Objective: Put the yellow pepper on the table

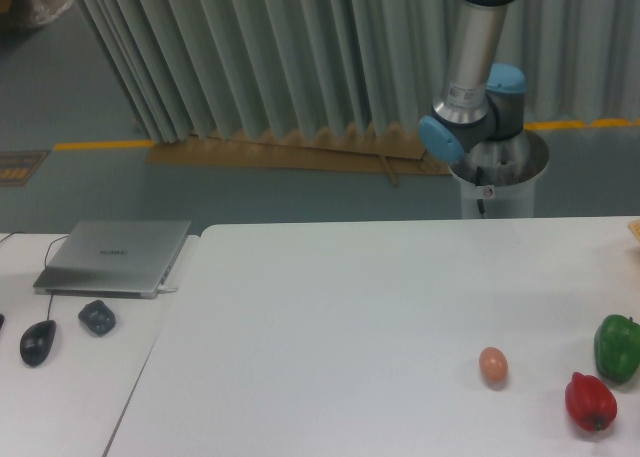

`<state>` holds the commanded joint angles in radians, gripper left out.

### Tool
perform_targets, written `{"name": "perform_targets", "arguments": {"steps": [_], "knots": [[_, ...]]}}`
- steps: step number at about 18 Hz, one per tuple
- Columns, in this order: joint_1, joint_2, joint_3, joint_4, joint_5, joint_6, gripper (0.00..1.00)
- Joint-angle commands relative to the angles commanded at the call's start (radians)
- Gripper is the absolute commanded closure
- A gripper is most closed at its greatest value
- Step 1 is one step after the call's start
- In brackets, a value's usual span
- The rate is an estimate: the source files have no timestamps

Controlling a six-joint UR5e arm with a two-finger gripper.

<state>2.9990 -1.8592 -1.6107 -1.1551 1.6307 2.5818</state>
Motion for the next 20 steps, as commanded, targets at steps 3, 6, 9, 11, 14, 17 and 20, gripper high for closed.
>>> {"name": "perform_targets", "arguments": {"steps": [3,6,9,11,14,17,20], "knots": [[-0.028,0.020,0.012,-0.005,-0.064,-0.003,0.00],[-0.017,0.022,0.014,-0.002,-0.146,-0.043,0.00],[0.034,0.000,0.020,-0.002,-0.216,-0.167,0.00],[0.043,-0.005,0.012,0.003,-0.175,-0.125,0.00],[0.028,-0.017,0.006,0.017,-0.049,0.127,0.00],[-0.026,-0.035,0.006,0.018,-0.008,0.129,0.00],[-0.066,-0.047,0.017,0.002,0.043,0.127,0.00]]}}
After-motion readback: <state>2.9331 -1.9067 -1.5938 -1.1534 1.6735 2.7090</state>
